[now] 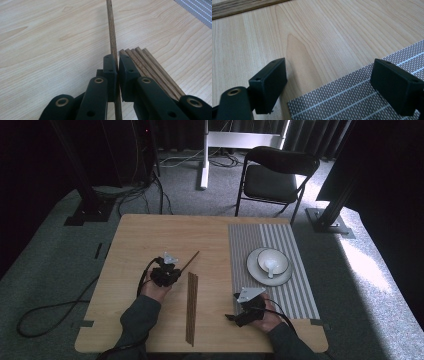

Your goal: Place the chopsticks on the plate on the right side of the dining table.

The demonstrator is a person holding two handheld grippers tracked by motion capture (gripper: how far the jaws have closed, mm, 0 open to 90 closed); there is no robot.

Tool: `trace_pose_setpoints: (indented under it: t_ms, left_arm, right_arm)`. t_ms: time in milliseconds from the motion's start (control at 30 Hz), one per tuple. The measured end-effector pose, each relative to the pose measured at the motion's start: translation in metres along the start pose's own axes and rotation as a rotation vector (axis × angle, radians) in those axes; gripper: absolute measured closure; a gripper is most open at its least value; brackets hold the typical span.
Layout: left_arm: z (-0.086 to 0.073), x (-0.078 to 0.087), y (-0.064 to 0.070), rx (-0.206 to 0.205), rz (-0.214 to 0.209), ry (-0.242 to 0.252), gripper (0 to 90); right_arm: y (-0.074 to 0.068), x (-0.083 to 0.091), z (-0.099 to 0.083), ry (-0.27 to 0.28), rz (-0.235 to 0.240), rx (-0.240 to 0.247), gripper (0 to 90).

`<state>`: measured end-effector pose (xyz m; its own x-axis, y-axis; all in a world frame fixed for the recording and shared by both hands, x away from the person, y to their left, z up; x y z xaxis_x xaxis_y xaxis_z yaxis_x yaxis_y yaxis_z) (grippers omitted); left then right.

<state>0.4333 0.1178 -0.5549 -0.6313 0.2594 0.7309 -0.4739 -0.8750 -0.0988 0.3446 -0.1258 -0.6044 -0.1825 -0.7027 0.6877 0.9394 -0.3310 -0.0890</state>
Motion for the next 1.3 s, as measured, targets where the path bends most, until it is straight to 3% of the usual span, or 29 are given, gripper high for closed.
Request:
trace_pose_setpoints:
  t_ms: [767, 1300]
  left_arm:
    - [0.012, 0.002, 0.009, -0.010, -0.016, 0.026, 84.5]
    - [0.027, 0.005, 0.019, -0.047, -0.032, 0.055, 84.5]
  right_arm:
    - [0.000, 0.000, 0.000, 0.000, 0.000, 0.001, 12.8]
    - [0.000, 0.000, 0.000, 0.001, 0.000, 0.003, 12.8]
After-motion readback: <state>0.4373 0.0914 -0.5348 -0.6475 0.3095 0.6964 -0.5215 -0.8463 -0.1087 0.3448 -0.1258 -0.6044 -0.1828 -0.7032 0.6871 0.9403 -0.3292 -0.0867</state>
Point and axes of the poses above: each handheld gripper's, and its own axes: x roughly backward along the jaws, z roughly out of its top, y roughly to its right, the point moved 8 cm from there along -x, roughly forward along the jaws, and after that the axes turned 8 degrees about z, right-handed, at the moved point
